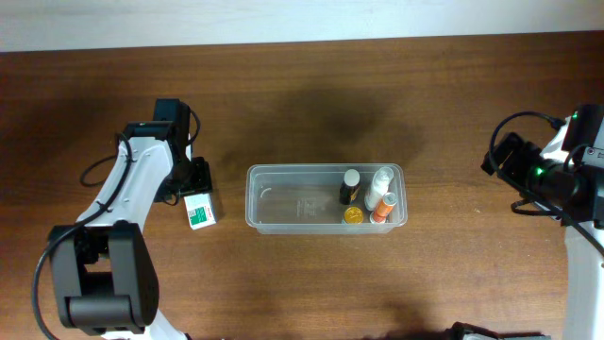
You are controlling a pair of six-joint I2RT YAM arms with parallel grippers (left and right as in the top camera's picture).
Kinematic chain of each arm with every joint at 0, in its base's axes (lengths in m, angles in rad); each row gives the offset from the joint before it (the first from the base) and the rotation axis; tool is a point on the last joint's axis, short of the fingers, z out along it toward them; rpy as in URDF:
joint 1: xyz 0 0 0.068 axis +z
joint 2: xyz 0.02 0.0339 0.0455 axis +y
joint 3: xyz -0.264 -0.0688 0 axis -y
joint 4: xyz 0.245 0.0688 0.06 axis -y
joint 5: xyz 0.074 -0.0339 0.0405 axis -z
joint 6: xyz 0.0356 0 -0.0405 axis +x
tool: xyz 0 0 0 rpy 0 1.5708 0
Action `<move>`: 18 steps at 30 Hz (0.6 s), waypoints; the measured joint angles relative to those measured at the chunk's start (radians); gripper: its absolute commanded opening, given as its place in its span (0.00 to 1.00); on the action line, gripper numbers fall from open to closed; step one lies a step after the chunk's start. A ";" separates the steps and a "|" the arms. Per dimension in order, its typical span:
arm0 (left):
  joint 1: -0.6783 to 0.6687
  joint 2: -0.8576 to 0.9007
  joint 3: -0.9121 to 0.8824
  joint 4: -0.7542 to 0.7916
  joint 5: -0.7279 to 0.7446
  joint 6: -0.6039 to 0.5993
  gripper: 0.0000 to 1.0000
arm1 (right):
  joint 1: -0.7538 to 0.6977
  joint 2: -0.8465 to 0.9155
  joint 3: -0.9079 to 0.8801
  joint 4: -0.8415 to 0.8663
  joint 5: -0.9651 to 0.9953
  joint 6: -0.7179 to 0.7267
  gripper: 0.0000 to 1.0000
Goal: Pack container
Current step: 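Move the left gripper to the Panadol box and grasp it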
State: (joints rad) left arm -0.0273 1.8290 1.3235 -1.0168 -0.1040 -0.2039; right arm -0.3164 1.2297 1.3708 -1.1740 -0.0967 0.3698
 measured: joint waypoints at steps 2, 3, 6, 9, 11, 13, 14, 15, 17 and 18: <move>0.000 0.000 0.000 0.000 -0.005 0.003 0.70 | 0.000 0.000 0.000 0.000 0.000 0.000 0.98; 0.000 0.000 0.000 0.000 -0.006 0.002 0.72 | 0.000 0.000 0.000 0.000 0.000 0.000 0.98; 0.000 0.000 -0.004 0.015 -0.004 -0.014 0.73 | 0.000 0.000 0.000 0.000 0.000 0.000 0.98; 0.000 0.000 -0.021 0.040 0.000 -0.047 0.74 | 0.000 0.000 0.000 0.000 0.000 0.000 0.98; 0.000 0.002 -0.044 0.066 0.003 -0.069 0.74 | 0.000 0.000 0.000 0.000 0.000 0.000 0.98; 0.000 0.019 -0.064 0.092 0.011 -0.081 0.73 | 0.000 0.000 0.000 0.000 0.000 0.000 0.98; 0.000 0.029 -0.067 0.095 0.016 -0.085 0.73 | 0.000 0.000 0.000 0.000 0.000 0.000 0.98; 0.000 0.045 -0.072 0.100 0.018 -0.088 0.73 | 0.000 0.000 0.000 0.000 0.000 0.000 0.98; 0.000 0.078 -0.084 0.117 0.026 -0.092 0.73 | 0.000 0.000 0.000 0.000 0.000 0.000 0.98; 0.000 0.086 -0.088 0.124 0.026 -0.094 0.73 | 0.000 0.000 0.000 0.000 0.000 0.000 0.98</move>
State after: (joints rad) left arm -0.0273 1.9148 1.2358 -0.8928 -0.0784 -0.2977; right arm -0.3164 1.2297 1.3708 -1.1740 -0.0967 0.3702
